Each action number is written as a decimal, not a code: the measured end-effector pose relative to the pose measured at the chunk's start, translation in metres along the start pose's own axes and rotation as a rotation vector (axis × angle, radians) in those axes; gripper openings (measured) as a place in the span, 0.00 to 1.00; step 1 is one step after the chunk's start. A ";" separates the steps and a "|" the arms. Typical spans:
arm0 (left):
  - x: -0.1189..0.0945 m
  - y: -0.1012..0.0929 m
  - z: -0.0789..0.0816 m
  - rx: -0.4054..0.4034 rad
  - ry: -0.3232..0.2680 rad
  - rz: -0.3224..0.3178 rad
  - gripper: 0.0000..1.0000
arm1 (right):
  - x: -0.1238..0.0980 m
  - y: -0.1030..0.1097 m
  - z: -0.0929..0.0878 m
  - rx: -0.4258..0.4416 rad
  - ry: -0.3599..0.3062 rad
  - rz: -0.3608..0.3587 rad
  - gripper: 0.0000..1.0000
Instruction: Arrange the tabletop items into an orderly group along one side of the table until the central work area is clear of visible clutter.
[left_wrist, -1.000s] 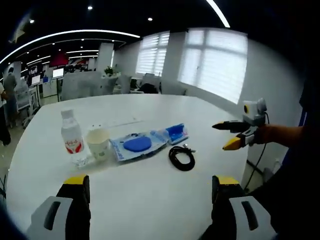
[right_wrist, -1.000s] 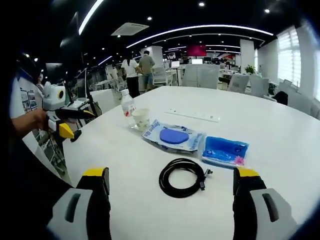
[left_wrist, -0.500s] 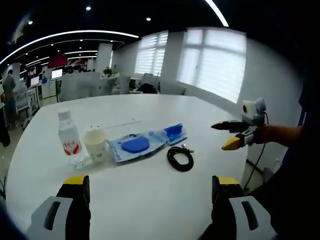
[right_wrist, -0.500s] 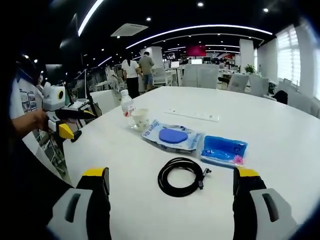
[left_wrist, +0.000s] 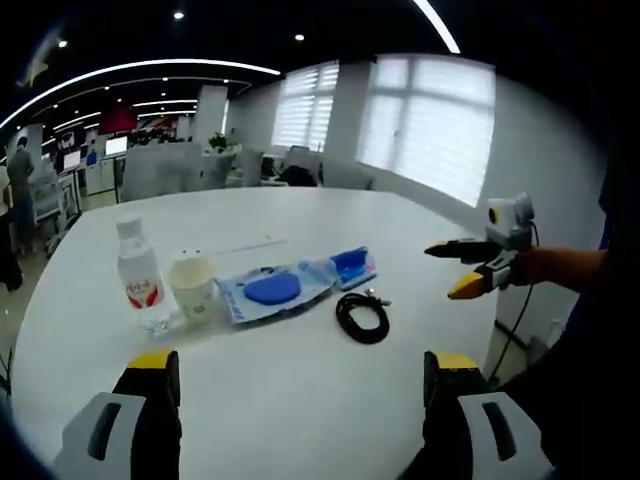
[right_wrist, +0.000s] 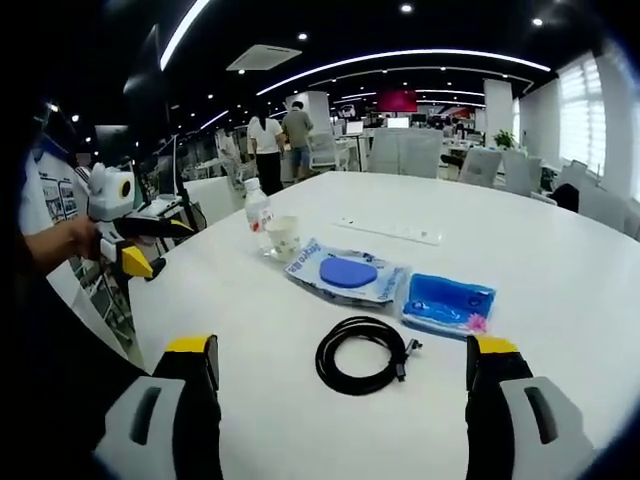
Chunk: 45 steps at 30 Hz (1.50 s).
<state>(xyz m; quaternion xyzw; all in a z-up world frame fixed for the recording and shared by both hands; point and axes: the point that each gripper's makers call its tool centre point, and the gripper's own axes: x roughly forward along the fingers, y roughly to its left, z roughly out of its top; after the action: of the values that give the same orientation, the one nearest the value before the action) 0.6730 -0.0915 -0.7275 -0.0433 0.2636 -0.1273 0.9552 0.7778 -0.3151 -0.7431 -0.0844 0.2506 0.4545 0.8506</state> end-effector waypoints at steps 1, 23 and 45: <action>0.000 0.000 0.000 0.000 -0.001 0.001 1.00 | 0.001 0.000 0.000 -0.004 0.003 0.002 1.00; -0.005 0.004 -0.002 0.013 0.005 0.002 1.00 | 0.000 0.002 0.001 -0.004 -0.005 0.011 1.00; -0.010 0.002 -0.003 0.028 0.007 0.006 1.00 | -0.003 -0.002 0.001 -0.021 -0.005 0.010 1.00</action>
<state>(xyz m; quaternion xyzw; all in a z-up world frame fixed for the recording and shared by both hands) 0.6636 -0.0868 -0.7257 -0.0286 0.2652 -0.1281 0.9552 0.7785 -0.3182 -0.7413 -0.0908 0.2441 0.4616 0.8480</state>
